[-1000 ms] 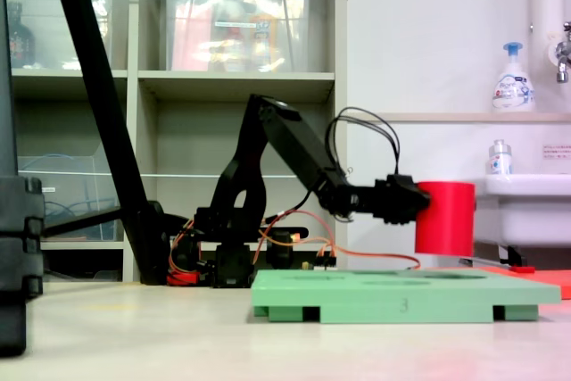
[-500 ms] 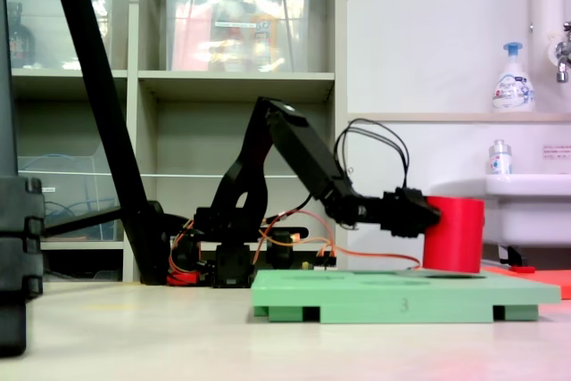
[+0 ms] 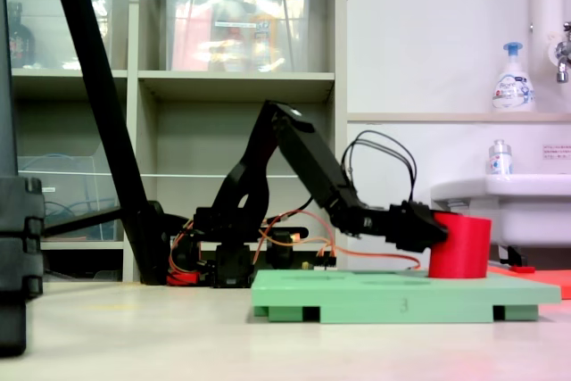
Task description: Put the cylinder block into the corresponding hole
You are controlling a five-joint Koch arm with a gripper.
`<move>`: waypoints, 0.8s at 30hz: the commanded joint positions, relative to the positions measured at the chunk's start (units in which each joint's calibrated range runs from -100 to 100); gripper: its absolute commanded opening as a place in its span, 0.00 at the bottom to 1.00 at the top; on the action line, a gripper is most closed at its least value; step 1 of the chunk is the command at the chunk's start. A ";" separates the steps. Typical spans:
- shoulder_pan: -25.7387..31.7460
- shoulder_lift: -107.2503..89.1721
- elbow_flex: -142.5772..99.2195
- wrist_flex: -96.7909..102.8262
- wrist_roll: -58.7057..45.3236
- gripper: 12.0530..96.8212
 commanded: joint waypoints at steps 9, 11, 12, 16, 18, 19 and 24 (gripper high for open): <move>0.20 1.27 5.03 0.27 0.15 0.26; -0.15 1.83 4.83 0.46 0.15 0.27; -0.29 1.97 4.63 0.56 0.15 0.27; -0.63 1.97 2.84 1.14 0.15 0.28; -0.73 1.97 2.14 1.33 0.15 0.30; -0.78 1.97 1.64 1.33 0.10 0.33; -0.78 0.16 -3.84 2.87 0.15 0.43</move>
